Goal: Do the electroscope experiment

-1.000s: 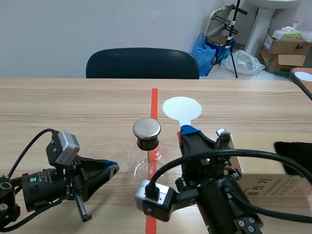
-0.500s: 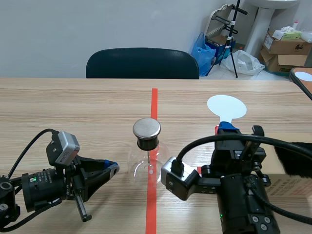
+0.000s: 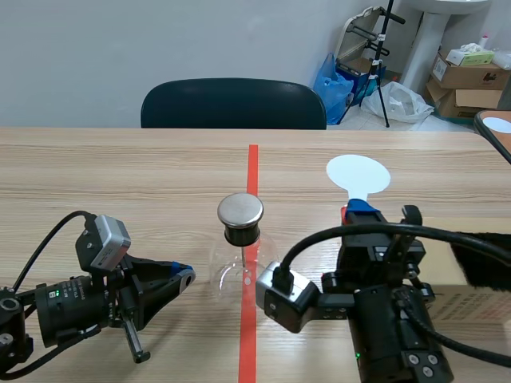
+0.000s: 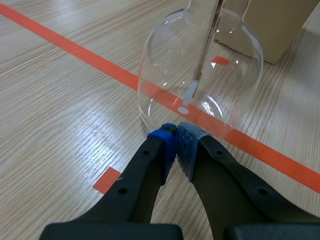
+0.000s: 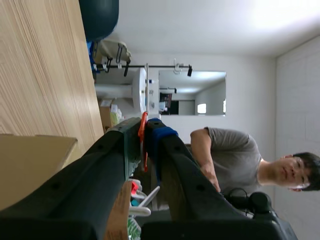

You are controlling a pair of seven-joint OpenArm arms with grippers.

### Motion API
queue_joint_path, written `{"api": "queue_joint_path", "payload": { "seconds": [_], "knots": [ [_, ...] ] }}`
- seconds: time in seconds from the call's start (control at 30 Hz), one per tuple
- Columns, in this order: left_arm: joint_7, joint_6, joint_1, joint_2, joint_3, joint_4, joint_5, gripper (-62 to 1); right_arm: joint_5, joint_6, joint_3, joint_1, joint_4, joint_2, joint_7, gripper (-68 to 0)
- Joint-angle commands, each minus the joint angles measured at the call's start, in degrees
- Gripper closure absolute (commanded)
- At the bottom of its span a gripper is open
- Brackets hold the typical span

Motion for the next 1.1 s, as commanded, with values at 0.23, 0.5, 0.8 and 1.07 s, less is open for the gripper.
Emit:
{"api": "queue_joint_path", "payload": {
  "seconds": [0.23, 0.5, 0.8, 1.07],
  "knots": [
    [-0.94, -0.28, -0.74, 0.13, -0.33, 1.18, -0.33, -2.8, -0.04, -0.39, 0.02, 0.63, 0.92, 0.24, 12.41, -0.9],
    [-0.94, -0.28, -0.74, 0.13, -0.33, 1.18, -0.33, -2.8, -0.04, -0.39, 0.02, 0.63, 0.92, 0.24, 25.38, -0.9],
    [-0.94, -0.28, -0.74, 0.13, -0.33, 1.18, -0.33, -2.8, -0.04, -0.37, 0.02, 0.63, 0.92, 0.24, 31.8, -0.9],
    [-0.94, -0.28, -0.74, 0.13, -0.33, 1.18, -0.33, -2.8, -0.04, -0.37, 0.02, 0.63, 0.92, 0.24, 31.8, -0.9]
  ]
}}
